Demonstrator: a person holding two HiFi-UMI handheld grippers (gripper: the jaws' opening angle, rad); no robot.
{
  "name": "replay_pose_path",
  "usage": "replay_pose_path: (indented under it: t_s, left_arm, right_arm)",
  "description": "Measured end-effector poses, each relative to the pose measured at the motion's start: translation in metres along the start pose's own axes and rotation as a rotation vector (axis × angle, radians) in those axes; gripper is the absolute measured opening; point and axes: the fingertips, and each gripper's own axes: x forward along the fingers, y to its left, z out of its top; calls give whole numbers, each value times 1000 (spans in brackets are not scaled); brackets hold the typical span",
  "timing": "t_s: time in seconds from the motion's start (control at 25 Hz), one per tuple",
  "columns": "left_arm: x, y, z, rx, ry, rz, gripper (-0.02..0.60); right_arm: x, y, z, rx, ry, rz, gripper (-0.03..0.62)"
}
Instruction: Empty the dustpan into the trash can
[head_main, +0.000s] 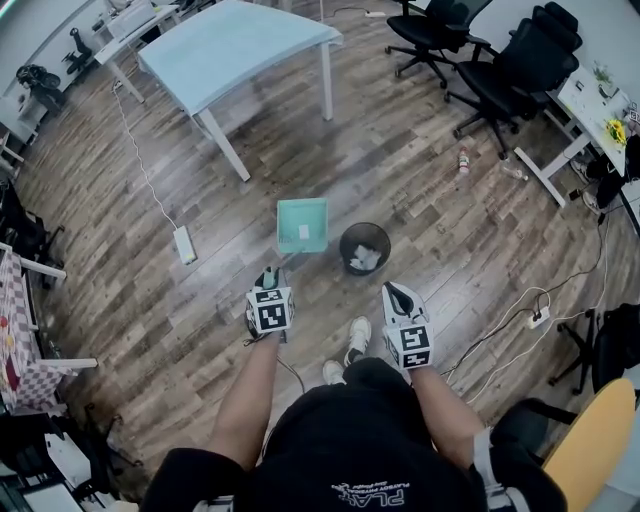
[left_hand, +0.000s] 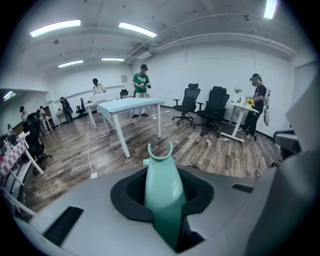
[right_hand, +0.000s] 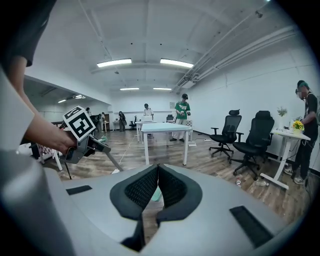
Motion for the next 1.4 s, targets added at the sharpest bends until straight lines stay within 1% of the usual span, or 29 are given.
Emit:
replay_pose_path:
  t_s: [0.12, 0.32, 0.48, 0.72, 0.84, 1.0, 1.2, 1.4]
  left_arm:
    - [16, -1, -6, -10, 40, 6, 97]
    - [52, -13, -16, -2, 91, 12, 97]
    - [76, -24, -26, -13, 174, 15, 97]
    - [116, -37, -41, -25, 243, 22, 97]
    - [132, -39, -48, -15, 267, 20, 98]
    - [156, -40, -57, -30, 292, 31, 98]
    - [178, -40, -68, -36, 331, 23, 98]
    - [192, -33, -77, -33, 358, 32, 98]
  right_arm:
    - [19, -18, 3, 16, -1, 2, 25]
    - [45, -59, 0, 26, 24, -4, 25]
    - [61, -80, -10, 43, 60, 5, 25]
    - [85, -89, -29, 56, 109, 57, 25]
    - [93, -91, -30, 68, 116, 73, 25]
    - [107, -96, -31, 92, 120, 86, 25]
    - [114, -86, -29, 67, 134, 129, 25]
    - [120, -74, -30, 59, 150, 163, 25]
